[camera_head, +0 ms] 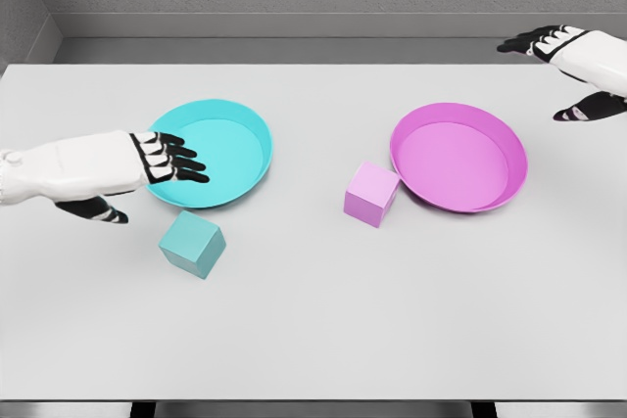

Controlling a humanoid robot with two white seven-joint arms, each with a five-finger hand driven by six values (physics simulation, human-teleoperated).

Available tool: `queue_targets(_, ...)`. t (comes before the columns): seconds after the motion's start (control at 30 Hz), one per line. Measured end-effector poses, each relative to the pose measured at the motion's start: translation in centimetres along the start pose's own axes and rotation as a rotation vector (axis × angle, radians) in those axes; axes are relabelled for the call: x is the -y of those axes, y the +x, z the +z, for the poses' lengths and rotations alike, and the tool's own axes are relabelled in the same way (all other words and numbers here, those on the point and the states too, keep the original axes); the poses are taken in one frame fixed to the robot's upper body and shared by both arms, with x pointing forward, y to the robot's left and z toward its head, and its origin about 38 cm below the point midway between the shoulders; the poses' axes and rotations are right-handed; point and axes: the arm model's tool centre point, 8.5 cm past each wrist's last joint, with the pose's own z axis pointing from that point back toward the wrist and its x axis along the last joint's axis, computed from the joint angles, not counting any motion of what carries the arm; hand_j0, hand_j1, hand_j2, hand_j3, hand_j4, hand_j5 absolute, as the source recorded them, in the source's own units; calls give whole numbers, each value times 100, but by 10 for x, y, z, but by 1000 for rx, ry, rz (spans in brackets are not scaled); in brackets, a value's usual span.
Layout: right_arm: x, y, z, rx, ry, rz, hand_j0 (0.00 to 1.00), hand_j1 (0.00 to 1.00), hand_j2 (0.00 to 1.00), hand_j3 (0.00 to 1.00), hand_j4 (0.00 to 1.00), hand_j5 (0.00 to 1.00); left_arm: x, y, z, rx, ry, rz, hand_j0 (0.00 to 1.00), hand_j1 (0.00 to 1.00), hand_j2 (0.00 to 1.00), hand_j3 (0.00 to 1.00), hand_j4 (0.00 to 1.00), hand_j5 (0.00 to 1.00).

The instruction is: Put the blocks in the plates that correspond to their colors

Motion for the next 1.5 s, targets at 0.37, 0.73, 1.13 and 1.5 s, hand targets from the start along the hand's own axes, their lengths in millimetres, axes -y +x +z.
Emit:
queue_targets(0.37, -10, 18, -17, 53, -29, -24, 100, 100, 100, 100, 100, 100, 31, 18, -32, 90, -14, 79, 100, 100, 100, 100, 100, 100)
queue_targets(0.73, -47, 113, -67, 309, 165, 140, 100, 100, 100, 100, 100, 100, 46, 24, -45, 111, -69, 17, 99, 99, 99, 99, 99, 99)
queue_targets(1.13, -64, 163, -84, 428, 228, 244, 100, 100, 100, 100, 100, 100, 58, 29, -53, 123, -93, -17, 95, 95, 95, 95, 95, 95)
queue_targets(1.5, -79, 169, -103, 418, 251, 265, 100, 100, 100, 100, 100, 100, 69, 24, -53, 101, -97, -37, 95, 95, 95, 95, 95, 95)
